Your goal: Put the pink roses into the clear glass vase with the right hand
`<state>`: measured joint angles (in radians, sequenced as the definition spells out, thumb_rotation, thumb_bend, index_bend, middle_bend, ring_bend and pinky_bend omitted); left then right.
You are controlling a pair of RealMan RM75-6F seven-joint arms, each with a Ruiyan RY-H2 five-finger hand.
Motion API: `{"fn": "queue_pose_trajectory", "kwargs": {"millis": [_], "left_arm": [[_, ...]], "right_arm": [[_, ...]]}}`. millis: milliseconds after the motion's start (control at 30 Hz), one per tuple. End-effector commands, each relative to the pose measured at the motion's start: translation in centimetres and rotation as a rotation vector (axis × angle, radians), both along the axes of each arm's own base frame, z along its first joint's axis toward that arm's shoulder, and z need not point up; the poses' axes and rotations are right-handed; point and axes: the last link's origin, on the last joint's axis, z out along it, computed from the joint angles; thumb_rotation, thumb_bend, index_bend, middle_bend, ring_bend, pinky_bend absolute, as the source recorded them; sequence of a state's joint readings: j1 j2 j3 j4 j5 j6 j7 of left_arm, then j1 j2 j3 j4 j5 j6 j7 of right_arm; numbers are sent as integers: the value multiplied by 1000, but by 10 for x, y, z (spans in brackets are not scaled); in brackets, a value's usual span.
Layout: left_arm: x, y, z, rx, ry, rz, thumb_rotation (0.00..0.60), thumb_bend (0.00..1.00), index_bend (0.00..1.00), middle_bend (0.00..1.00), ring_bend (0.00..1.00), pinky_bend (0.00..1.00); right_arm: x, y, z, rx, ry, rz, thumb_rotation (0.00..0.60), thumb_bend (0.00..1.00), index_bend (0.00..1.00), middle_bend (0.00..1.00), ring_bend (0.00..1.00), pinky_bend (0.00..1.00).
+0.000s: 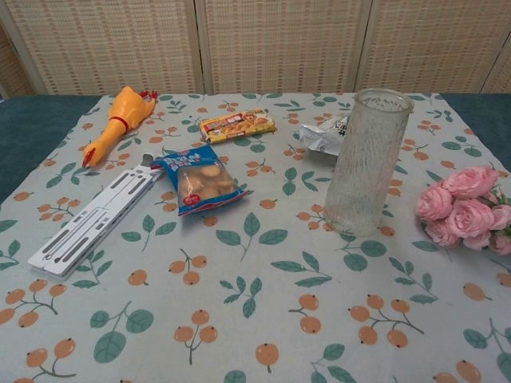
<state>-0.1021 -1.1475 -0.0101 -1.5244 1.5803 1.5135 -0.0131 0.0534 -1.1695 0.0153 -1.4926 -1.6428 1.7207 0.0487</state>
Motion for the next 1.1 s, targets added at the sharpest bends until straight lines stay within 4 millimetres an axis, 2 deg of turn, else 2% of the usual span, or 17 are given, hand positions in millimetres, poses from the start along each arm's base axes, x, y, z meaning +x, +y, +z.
{"fn": "queue_pose_trajectory", "kwargs": {"millis": [33, 300, 367, 400, 433, 467, 533, 633, 833, 1100], "left_arm": [[0, 0, 0, 3, 1, -2, 600, 373, 165, 264, 288, 458], [1, 1, 0, -3, -3, -7, 600, 372, 165, 265, 288, 458], [1, 0, 0, -5, -7, -9, 600, 372, 165, 265, 288, 458], [2, -1, 0, -5, -7, -11, 600, 372, 165, 264, 288, 458], [2, -1, 1, -2, -8, -14, 600, 372, 165, 264, 288, 458], [3, -1, 1, 2, -9, -17, 600, 372, 165, 265, 288, 458], [5, -2, 2, 6, -7, -25, 600, 372, 165, 265, 288, 458], [5, -2, 1, 1, -5, -24, 600, 373, 165, 266, 288, 458], [4, -1, 1, 6, -8, -19, 600, 373, 166, 267, 288, 458], [3, -1, 3, 9, -14, -19, 600, 371, 165, 266, 291, 459]], "right_arm": [[0, -2, 0, 3, -5, -5, 600, 50, 0, 0, 0, 61], [-1, -10, -3, -43, -9, -12, 600, 50, 0, 0, 0, 158], [1, -15, -6, -49, -14, 1, 600, 50, 0, 37, 35, 251], [1, -19, -9, -62, -17, 10, 600, 50, 0, 98, 97, 334], [1, -23, -11, -66, -12, 16, 600, 50, 0, 209, 225, 473], [2, -27, -14, -64, -5, 19, 600, 50, 0, 303, 336, 572], [2, -36, -22, -11, 32, 4, 600, 46, 0, 558, 638, 823], [7, -48, -33, 117, 135, -52, 600, 16, 0, 719, 799, 970], [16, -78, -52, 344, 223, -208, 600, 0, 0, 811, 893, 1000], [11, -113, -69, 561, 81, -452, 600, 0, 0, 843, 925, 1000]]}}
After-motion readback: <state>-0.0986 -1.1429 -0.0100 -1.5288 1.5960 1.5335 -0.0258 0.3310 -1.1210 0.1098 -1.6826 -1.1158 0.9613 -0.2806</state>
